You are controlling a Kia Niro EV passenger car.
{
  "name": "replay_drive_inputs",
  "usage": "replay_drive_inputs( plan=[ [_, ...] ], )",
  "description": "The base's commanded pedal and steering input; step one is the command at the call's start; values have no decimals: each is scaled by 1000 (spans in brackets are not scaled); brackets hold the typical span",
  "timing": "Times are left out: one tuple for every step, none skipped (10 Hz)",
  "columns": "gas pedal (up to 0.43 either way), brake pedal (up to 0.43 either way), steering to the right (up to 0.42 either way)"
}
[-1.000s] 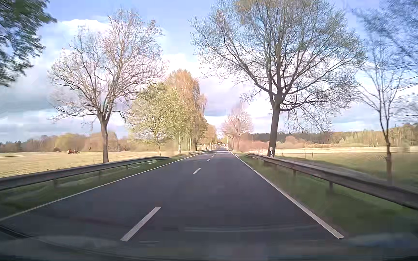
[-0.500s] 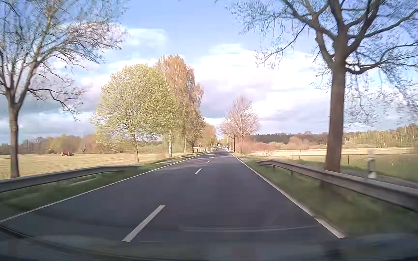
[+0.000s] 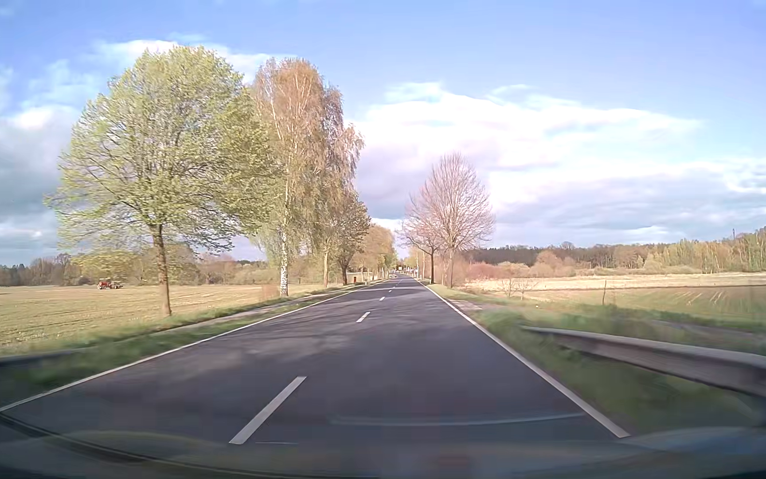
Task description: Follow the waypoints while adhering to traffic rules and regulations
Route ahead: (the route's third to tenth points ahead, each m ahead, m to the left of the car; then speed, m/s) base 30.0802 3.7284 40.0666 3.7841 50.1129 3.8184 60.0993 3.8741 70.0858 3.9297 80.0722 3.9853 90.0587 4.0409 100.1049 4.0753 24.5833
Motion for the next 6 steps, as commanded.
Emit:
replay_drive_inputs(
  plan=[
    [240, 0, -1],
    [240, 0, -1],
    [240, 0, -1],
    [240, 0, -1],
    [240, 0, -1],
    [240, 0, -2]
  ],
)
